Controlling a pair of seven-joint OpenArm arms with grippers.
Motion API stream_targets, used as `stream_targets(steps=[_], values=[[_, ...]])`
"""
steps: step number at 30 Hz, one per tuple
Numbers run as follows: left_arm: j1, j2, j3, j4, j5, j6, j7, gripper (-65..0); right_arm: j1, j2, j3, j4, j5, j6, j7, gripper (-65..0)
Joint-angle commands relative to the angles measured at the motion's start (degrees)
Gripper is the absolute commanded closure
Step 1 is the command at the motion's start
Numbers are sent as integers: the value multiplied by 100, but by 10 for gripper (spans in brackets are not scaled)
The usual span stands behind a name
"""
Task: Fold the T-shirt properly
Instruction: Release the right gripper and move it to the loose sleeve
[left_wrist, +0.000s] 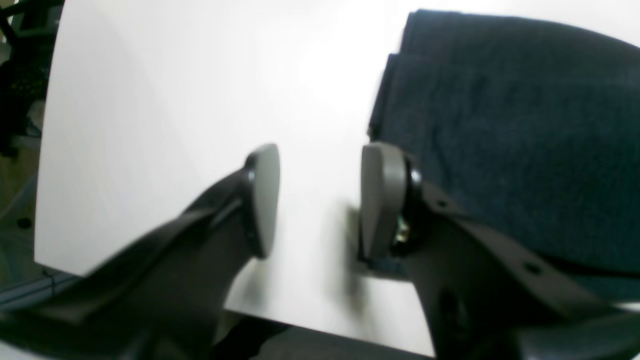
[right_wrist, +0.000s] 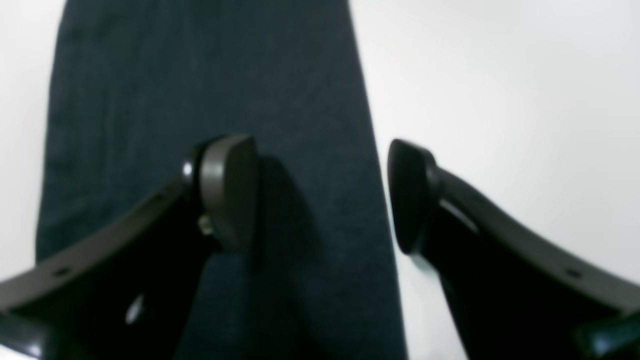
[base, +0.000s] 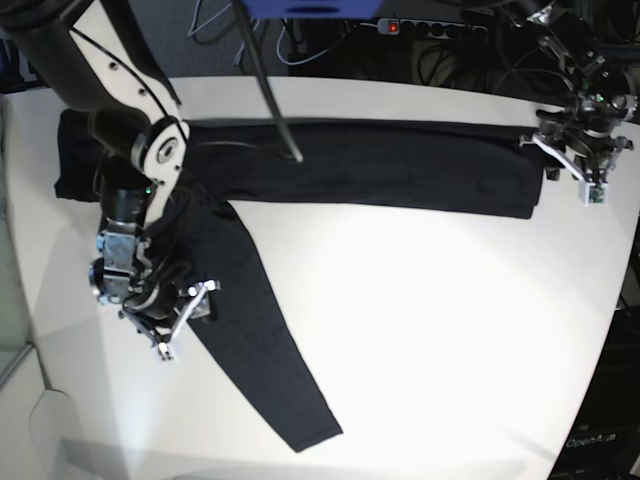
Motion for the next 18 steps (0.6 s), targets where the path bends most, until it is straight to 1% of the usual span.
stream_targets(steps=[1, 8, 10, 13, 16, 18], values=[[-51, -80, -10, 82, -63, 14, -106, -262, 222, 26, -5, 81, 47, -23, 56, -407], [-51, -80, -10, 82, -63, 14, -106, -262, 195, 18, -5, 73, 47, -23, 56, -406], [-51, -80, -10, 82, -63, 14, -106, -261, 195, 18, -5, 73, 47, -23, 56, -394], [-51, -80, -10, 82, -63, 14, -106, -261, 178, 18, -5, 73, 47, -23, 56, -329], [-51, -80, -10, 82, -63, 14, -106, -261, 143, 9, -5, 73, 47, -23, 56, -231], [-51, -80, -10, 82, -63, 14, -106, -261, 90, -44, -40, 73, 47, -23, 56, -151]])
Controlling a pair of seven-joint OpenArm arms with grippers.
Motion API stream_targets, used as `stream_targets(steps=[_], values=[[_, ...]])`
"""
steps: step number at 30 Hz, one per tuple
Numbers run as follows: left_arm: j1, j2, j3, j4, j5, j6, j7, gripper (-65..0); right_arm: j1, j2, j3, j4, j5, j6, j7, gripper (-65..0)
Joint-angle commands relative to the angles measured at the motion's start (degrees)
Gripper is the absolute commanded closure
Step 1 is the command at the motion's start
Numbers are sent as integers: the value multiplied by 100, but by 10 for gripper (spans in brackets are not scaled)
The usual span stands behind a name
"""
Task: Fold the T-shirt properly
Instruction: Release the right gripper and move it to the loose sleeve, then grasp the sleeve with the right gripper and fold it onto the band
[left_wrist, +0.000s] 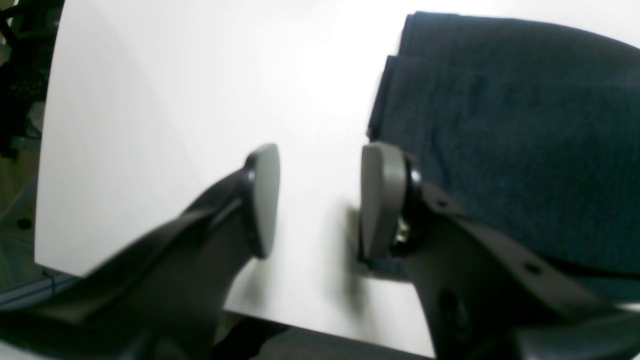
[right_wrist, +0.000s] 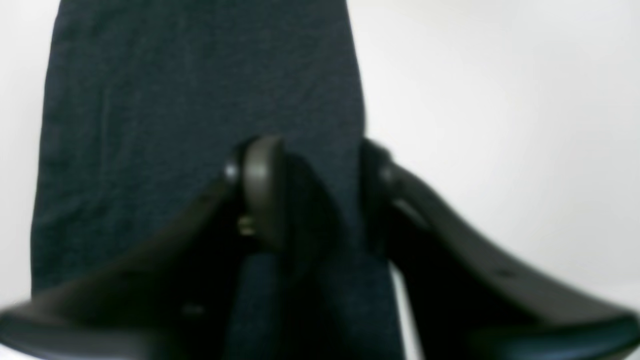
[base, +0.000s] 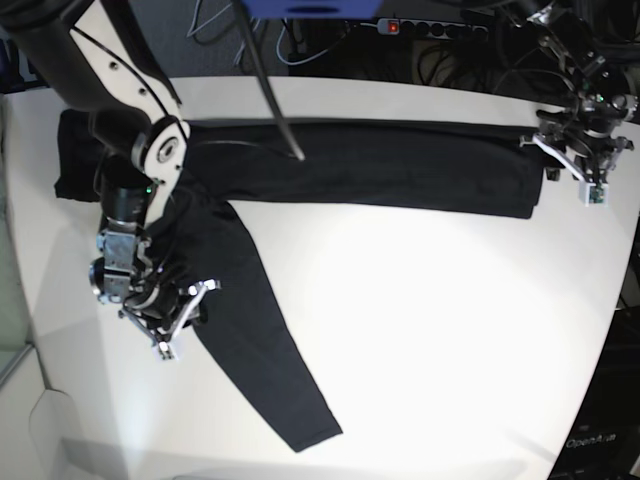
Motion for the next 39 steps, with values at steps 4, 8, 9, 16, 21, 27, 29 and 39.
stream_targets(steps=[4, 8, 9, 16, 21, 27, 29, 39], values=[[-41, -78, -7, 82, -63, 14, -108, -259, 116, -42, -23, 66, 33, -1, 41, 0], [-14, -87, -7, 82, -63, 14, -108, -259, 107, -42, -23, 75, 33, -1, 32, 0], [-14, -96, -7, 82, -63, 14, -108, -259, 107, -42, -23, 84, 33, -1, 32, 0], [12, -105, -7, 82, -63, 14, -108, -259, 98, -60, -23, 374, 33, -1, -3, 0], [21, -105, -7, 82, -63, 14, -108, -260, -280, -367, -31, 1367, 25, -1, -29, 0], [21, -131, -7, 82, -63, 14, -100, -261, -983, -921, -392, 2818, 33, -1, -425, 0], [21, -131, -7, 82, -63, 14, -100, -261, -1370, -1069, -638, 3407, 51, -1, -539, 0], [21, -140, 10, 99, -63, 14, -100, -261, -3137, -1069, -2291, 5947, 508, -1, -1735, 0]])
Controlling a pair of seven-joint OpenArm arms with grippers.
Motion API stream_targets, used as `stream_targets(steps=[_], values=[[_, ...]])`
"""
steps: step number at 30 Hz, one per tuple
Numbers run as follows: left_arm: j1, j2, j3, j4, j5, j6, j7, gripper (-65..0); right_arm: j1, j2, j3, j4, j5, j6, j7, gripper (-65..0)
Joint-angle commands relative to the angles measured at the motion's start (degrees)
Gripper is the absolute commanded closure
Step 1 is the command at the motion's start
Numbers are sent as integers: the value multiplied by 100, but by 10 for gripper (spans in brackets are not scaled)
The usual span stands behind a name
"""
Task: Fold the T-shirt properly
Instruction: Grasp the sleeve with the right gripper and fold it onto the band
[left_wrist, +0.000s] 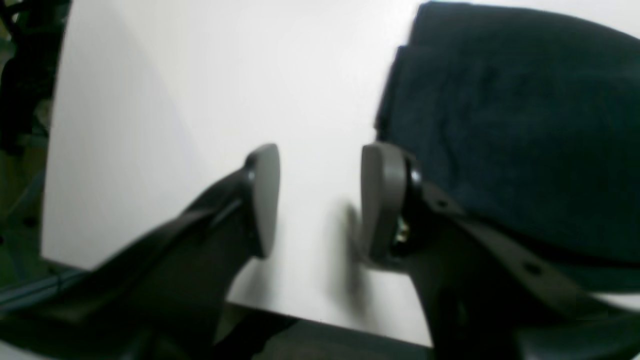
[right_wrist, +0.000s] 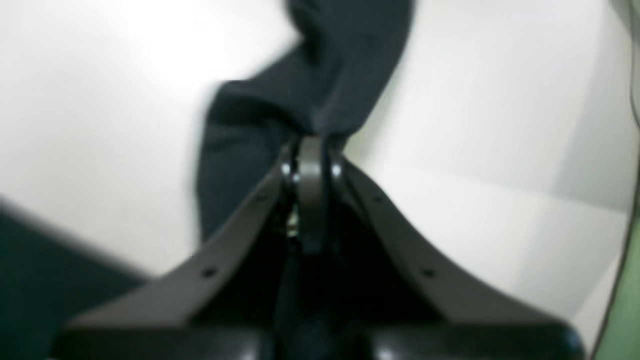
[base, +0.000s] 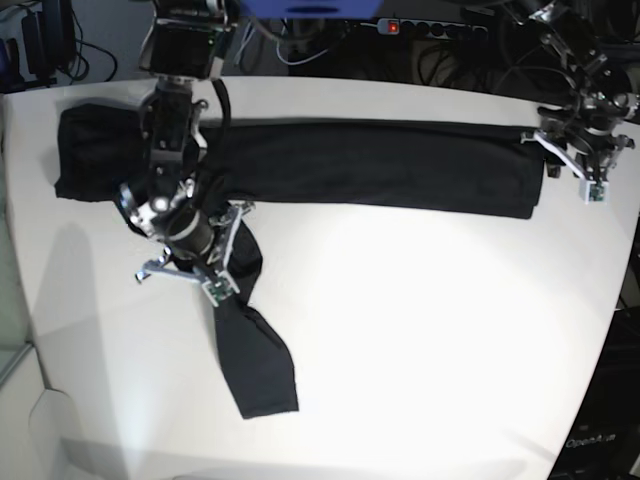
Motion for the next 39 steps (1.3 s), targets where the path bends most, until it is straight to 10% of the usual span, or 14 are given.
stream_targets(steps=[1, 9, 22, 39], values=[[-40, -81, -12, 95, -61, 25, -100, -261, -12, 15, -126, 397, 120, -51, -79, 0], [-40, -81, -3, 95, -61, 25, -126, -261, -768, 15, -1348, 1734, 427, -51, -1292, 0], [-40, -81, -12, 86, -61, 25, -143, -261, -1638, 15, -3264, 1760, 911, -51, -1398, 0], [-40, -81, -21, 86, -61, 25, -152, -261, -2043, 15, -3405, 1734, 911, -51, -1380, 0]])
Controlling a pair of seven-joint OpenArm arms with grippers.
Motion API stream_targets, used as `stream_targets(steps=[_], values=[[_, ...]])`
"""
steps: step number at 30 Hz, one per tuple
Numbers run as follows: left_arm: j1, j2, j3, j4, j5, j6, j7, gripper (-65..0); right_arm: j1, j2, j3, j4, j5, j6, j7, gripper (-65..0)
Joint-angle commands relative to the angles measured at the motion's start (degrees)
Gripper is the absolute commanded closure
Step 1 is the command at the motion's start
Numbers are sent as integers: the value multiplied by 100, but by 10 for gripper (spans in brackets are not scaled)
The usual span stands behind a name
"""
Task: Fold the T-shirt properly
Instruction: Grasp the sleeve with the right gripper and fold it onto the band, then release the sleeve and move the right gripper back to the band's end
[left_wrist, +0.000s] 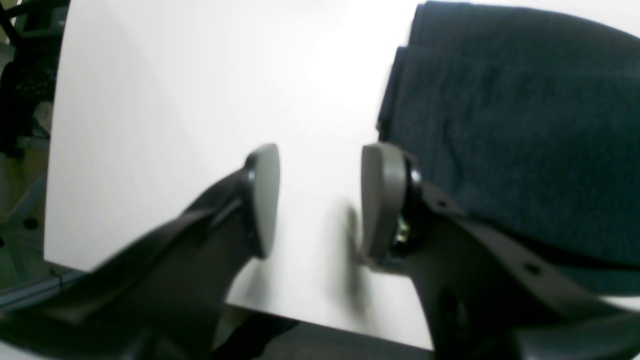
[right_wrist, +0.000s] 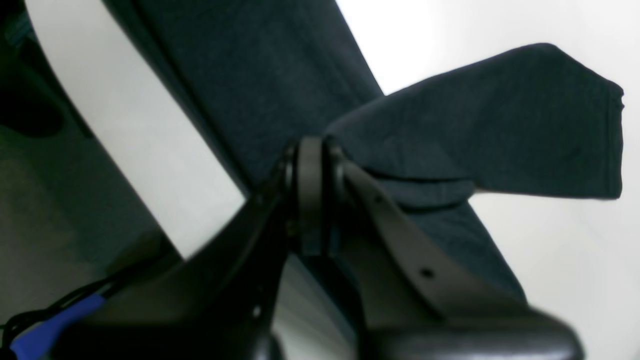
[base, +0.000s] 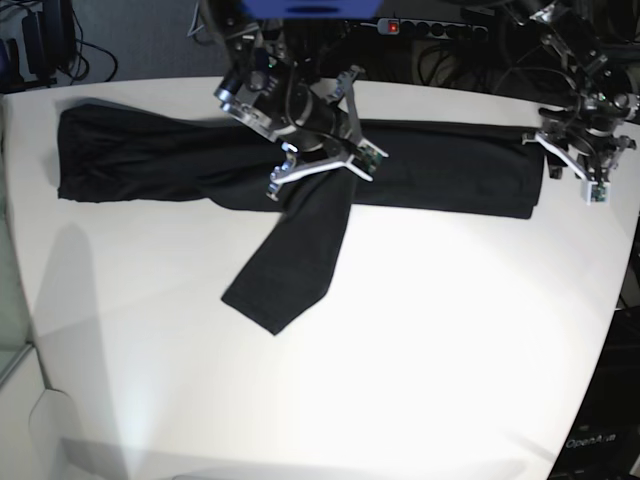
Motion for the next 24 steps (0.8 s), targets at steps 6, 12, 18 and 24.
stream_targets(steps=[6, 12, 18, 24], values=[[-38, -65, -21, 86, -63, 14, -126, -261, -65, -55, -67, 73, 65, -27, 124, -2], [-38, -65, -21, 86, -63, 14, -126, -261, -56, -55, -67, 73, 65, -27, 97, -4], [-38, -57, -21, 86, -63, 14, -126, -261, -65, -55, -85, 73, 65, -27, 88, -10], [-38, -57, -21, 86, -63, 14, -126, -261, -179, -55, -287, 73, 65, -27, 80, -191]])
